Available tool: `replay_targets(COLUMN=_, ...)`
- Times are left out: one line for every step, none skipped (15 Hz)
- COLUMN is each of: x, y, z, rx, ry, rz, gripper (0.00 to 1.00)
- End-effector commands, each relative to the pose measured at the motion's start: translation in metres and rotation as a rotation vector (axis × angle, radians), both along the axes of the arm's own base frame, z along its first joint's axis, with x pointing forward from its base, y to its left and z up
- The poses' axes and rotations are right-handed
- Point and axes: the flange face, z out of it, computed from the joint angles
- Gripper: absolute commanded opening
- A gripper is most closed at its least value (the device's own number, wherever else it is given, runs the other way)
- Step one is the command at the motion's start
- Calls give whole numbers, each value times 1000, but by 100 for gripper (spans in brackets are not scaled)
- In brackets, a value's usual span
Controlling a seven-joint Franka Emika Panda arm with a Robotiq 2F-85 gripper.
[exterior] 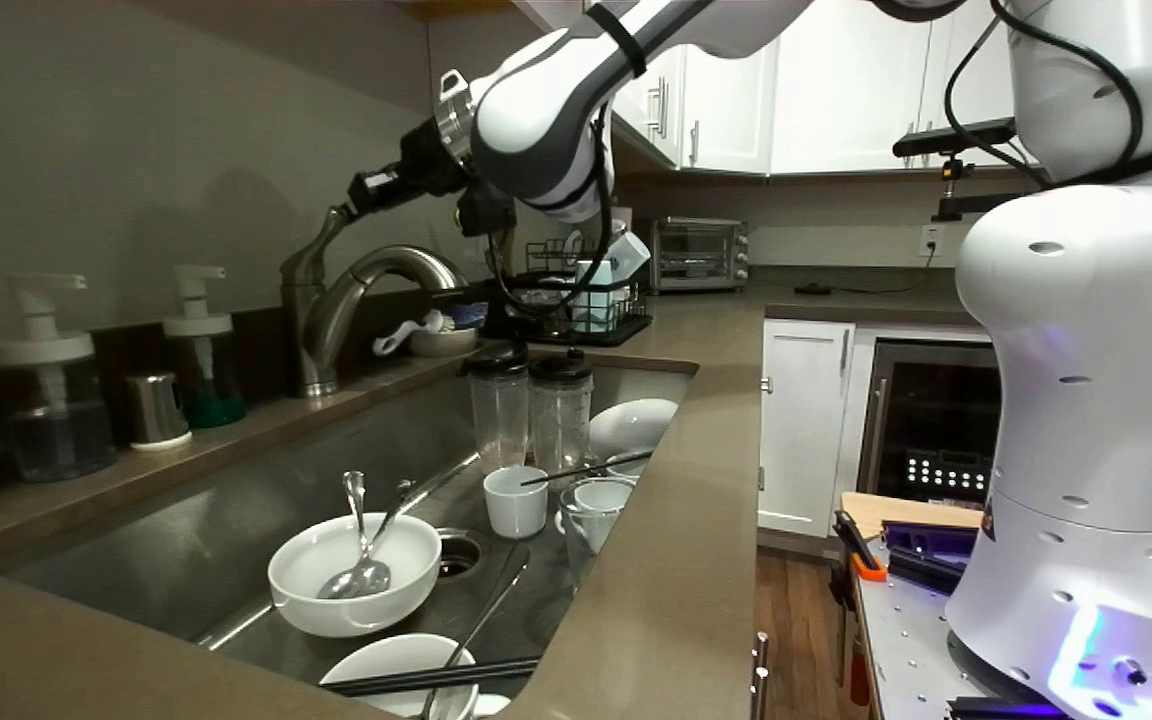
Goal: Open the faucet
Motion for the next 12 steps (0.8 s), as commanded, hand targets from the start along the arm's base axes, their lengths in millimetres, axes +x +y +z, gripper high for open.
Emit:
replay_targets(x=-12, y=-2, z=0, rx=-28, ry=12, rz=-17, gripper=3)
replay_targets(x=-12, y=-2, z=-2, rx=-28, ry=14, rz=-17, gripper=3)
replay_targets(x=-13, y=-1, z=-6, rx=-24, ry=23, rz=-11, gripper=3)
replay_targets(x=-14, y=0, z=-8, rx=-24, ry=28, rz=-10, gripper=3)
replay_targets(x=-16, y=1, z=-11, rx=-25, ry=34, rz=-8, gripper=3)
replay_targets(x=-17, y=1, z=-13, rx=-25, ry=39, rz=-6, gripper=3)
replay_targets(x=-18, y=2, z=-14, rx=-23, ry=42, rz=-4, gripper=3)
replay_targets(x=-18, y=3, z=-16, rx=-21, ry=45, rz=-2, gripper=3)
replay_targets(x=-18, y=4, z=-17, rx=-17, ry=46, rz=1, gripper=3)
replay_targets(x=-19, y=5, z=-16, rx=-15, ry=46, rz=2, gripper=3)
replay_targets(x=-21, y=10, z=-15, rx=-11, ry=48, rz=4, gripper=3)
replay_targets(x=-22, y=12, z=-15, rx=-9, ry=47, rz=6, gripper=3)
